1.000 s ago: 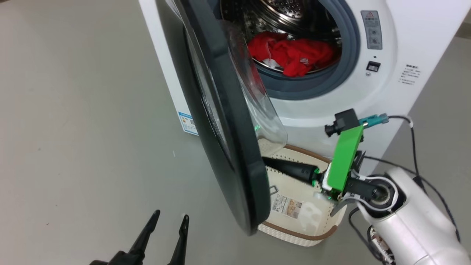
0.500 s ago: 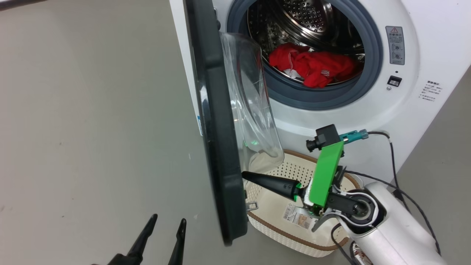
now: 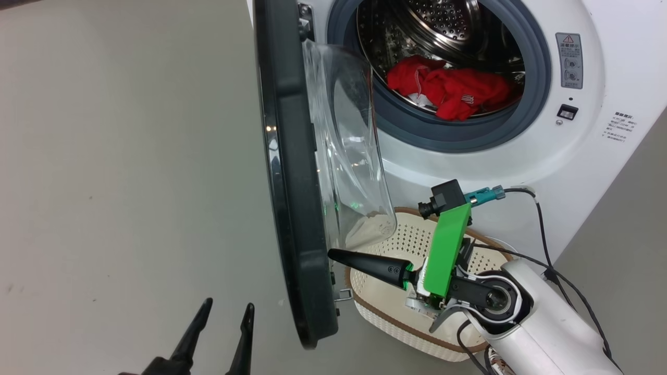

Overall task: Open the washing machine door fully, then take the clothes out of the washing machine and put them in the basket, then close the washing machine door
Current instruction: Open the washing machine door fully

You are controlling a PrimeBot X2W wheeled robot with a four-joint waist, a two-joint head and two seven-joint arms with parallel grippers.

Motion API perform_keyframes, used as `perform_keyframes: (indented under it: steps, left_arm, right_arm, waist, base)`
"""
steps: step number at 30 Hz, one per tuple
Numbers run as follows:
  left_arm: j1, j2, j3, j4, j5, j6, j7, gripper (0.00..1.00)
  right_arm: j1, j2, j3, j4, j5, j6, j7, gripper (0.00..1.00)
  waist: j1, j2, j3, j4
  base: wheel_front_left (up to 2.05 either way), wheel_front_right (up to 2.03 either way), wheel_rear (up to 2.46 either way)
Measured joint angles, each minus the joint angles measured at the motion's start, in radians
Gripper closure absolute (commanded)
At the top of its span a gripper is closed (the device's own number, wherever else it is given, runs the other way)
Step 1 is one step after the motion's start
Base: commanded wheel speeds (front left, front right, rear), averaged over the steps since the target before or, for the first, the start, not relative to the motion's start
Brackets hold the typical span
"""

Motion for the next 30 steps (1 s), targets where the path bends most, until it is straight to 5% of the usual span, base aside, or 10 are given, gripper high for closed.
perform_keyframes:
  steps: [3,5,6,7,30]
  left_arm:
    - [0.000,0.000,0.001,0.000,-0.001,0.000,0.000,0.00]
    - [0.000,0.000,0.001,0.000,-0.001,0.000,0.000,0.00]
    - [0.000,0.000,0.000,0.000,-0.001,0.000,0.000,0.00]
    - [0.000,0.000,0.000,0.002,-0.001,0.000,0.000,0.00]
    - [-0.003,0.000,0.043,0.029,0.001,-0.011,0.000,0.00]
  right_arm:
    - [0.000,0.002,0.002,0.002,0.000,0.000,-0.016,1.00]
    - [0.000,0.005,0.000,0.003,-0.003,0.000,-0.039,0.56]
    - [0.000,0.006,-0.002,0.004,-0.008,0.000,-0.049,0.11]
    - [0.000,0.007,-0.005,0.004,-0.008,0.000,-0.058,0.00]
    - [0.198,-0.113,-0.028,0.000,-0.125,0.000,-0.332,0.00]
  waist:
    - [0.0000,0.0000,-0.001,-0.001]
    - [0.0000,0.0000,-0.004,-0.003]
    - [0.0000,0.0000,-0.006,-0.004]
    - [0.0000,0.0000,-0.007,-0.005]
    - [0.0000,0.0000,-0.014,-0.095]
  base:
    - [0.00,0.00,0.00]
    - [0.00,0.00,0.00]
    - [0.00,0.00,0.00]
    - [0.00,0.00,0.00]
    - [0.00,0.00,0.00]
